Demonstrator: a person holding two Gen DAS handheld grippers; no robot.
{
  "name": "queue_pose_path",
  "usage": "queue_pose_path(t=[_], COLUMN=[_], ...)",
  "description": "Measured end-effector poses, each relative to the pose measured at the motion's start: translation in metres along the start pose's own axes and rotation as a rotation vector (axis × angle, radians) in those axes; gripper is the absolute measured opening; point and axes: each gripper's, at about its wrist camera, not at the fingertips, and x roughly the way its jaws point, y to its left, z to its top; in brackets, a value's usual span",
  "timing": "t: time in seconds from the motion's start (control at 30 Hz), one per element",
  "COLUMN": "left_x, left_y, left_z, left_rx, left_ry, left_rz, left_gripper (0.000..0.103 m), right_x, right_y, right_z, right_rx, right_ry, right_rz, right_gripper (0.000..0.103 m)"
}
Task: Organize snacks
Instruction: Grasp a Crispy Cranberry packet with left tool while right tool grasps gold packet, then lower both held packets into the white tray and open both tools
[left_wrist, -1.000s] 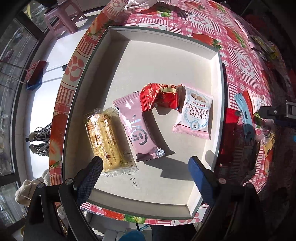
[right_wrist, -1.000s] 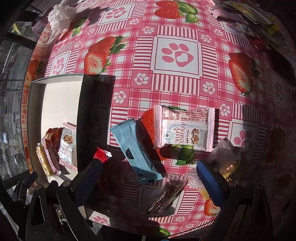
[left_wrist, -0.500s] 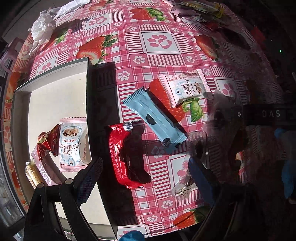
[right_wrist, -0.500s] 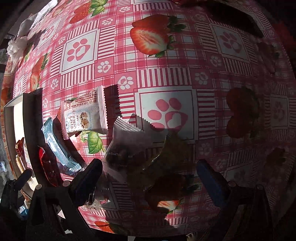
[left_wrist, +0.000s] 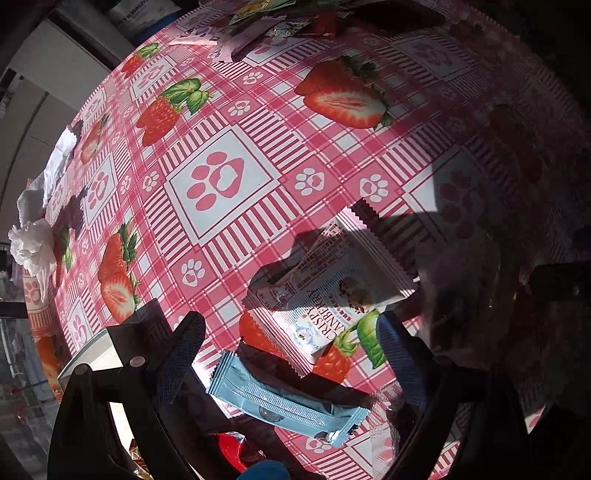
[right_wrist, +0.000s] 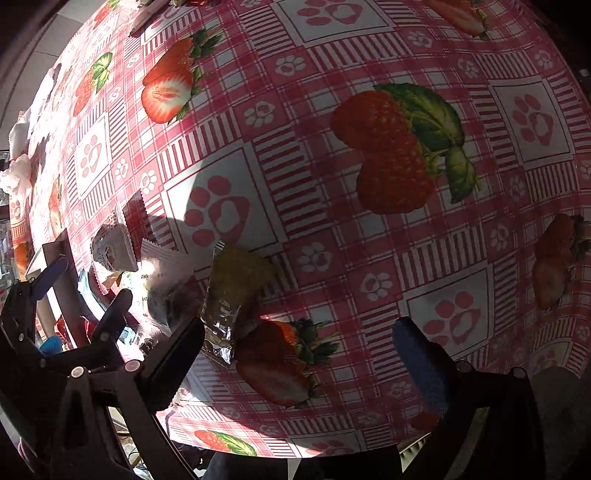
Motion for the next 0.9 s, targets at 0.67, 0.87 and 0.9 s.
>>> queue_pose_path(t=[0.67, 0.87, 0.9], left_x=[0.042, 0.022, 0.018], left_y=[0.044, 0.017, 0.014], left_z=[0.036, 0.031, 0.032], left_rx=[-0.289, -0.238, -0.229], left_ry=[0.133, 0.094, 0.083], left_rz=[-0.186, -0.188, -0.189], left_gripper=[0.103, 0.077, 0.065], right_x=[0.045, 0.051, 0.046], right_y=[0.02, 0.067, 0.067], right_z=[-0.011, -0.038, -0.042], right_rx=[-0.094, -0.191, -0.213], right_ry=[-0.016, -0.037, -0.048], right_rz=[-0.165, -0.189, -0.191], right_gripper=[0.103, 0.07, 0.049])
